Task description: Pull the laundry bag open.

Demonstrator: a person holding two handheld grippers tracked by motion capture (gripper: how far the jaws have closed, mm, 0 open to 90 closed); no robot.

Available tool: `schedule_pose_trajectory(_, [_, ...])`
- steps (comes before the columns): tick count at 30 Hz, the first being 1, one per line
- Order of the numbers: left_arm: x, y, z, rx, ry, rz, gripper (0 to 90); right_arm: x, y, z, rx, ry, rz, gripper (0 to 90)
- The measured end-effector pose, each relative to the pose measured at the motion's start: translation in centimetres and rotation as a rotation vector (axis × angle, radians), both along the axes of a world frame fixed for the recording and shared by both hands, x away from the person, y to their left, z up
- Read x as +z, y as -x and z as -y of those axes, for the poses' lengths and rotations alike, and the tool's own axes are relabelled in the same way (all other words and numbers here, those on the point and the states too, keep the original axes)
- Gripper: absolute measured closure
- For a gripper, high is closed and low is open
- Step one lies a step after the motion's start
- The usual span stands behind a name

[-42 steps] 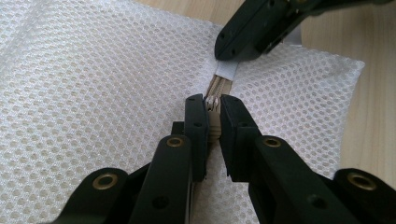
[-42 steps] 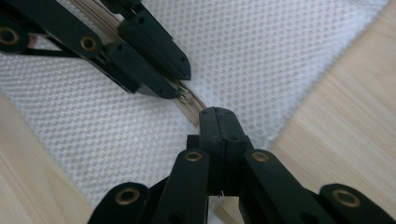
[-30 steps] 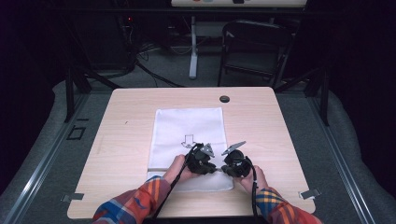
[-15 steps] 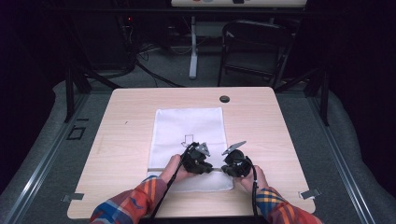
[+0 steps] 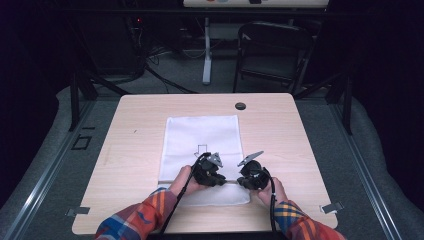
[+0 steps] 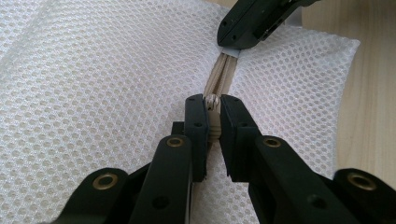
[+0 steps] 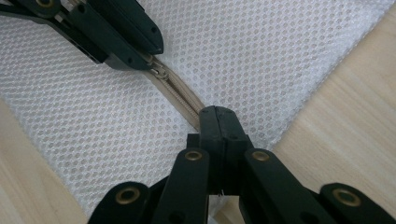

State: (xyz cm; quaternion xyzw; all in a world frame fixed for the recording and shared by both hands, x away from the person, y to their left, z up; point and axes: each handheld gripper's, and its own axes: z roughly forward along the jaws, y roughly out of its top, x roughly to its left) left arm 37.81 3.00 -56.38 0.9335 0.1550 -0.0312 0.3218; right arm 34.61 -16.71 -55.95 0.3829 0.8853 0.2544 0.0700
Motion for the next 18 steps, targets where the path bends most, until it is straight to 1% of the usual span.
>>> schedule_pose_trajectory(3, [0.04,0.1,0.16,0.001,-0.008,0.011,81.9,0.08,-0.01,0.14,0.007,0.015,-0.004,90.0])
schedule_pose_trajectory(5, [0.03,0.09,0.13,0.002,-0.006,0.008,81.9,0.03,-0.01,0.2,0.003,-0.002,-0.01,90.0])
schedule_pose_trajectory(6, [0.08,0.1,0.12,0.002,-0.012,0.011,81.9,0.03,-0.01,0.2,0.003,-0.001,-0.009,90.0])
schedule_pose_trajectory(7, [0.05,0.09,0.13,0.0,-0.005,0.007,81.9,0.0,-0.01,0.2,0.005,-0.003,-0.006,90.0])
schedule_pose_trajectory(9, [0.06,0.11,0.13,-0.001,-0.006,0.008,81.9,0.03,-0.01,0.21,0.002,-0.002,-0.009,90.0])
schedule_pose_trajectory(10, [0.13,0.12,0.11,0.0,-0.017,0.013,81.9,0.02,0.0,0.23,0.0,-0.004,-0.01,90.0])
schedule_pose_trajectory(11, [0.06,0.08,0.1,-0.002,-0.006,0.007,81.9,0.02,0.0,0.22,0.0,-0.004,-0.009,90.0])
schedule_pose_trajectory(12, [0.1,0.08,0.05,-0.002,-0.014,0.013,82.0,0.02,0.01,0.2,0.001,-0.003,-0.008,90.0])
schedule_pose_trajectory(13, [0.13,0.03,-0.05,0.0,-0.008,0.006,82.0,0.03,0.02,0.2,0.001,-0.001,-0.008,90.0])
schedule_pose_trajectory(16, [0.15,0.02,-0.16,0.002,-0.009,0.002,81.9,0.02,0.03,0.21,0.0,-0.002,-0.007,90.0])
schedule_pose_trajectory(18, [0.12,0.01,-0.17,-0.004,0.001,-0.006,82.0,0.0,0.02,0.22,0.002,-0.004,-0.005,90.0])
